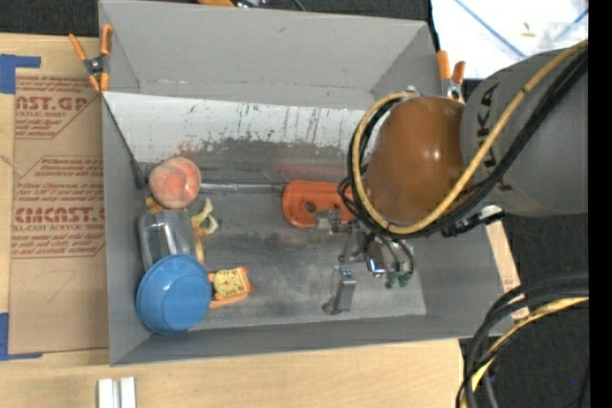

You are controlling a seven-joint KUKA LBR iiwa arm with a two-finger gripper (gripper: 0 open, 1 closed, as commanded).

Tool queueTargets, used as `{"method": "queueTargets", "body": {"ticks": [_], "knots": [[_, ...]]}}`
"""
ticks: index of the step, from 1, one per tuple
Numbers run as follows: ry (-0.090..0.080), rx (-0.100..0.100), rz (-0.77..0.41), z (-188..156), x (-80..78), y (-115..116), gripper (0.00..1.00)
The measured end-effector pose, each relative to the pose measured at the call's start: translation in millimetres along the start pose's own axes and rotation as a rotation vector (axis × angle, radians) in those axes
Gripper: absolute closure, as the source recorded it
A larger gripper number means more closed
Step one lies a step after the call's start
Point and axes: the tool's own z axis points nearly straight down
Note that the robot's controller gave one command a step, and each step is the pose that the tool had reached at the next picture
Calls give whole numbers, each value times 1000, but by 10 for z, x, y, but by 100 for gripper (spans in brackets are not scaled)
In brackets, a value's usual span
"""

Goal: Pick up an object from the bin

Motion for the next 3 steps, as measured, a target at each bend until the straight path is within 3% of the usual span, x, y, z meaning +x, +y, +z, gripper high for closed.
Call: {"method": "queueTargets", "body": {"ticks": [1,2,3], "knots": [[5,-4,-29,891,-327,1208,0],[-10,2,-284,186,-322,1194,0],[6,-3,-212,574,-35,1065,0]]}}
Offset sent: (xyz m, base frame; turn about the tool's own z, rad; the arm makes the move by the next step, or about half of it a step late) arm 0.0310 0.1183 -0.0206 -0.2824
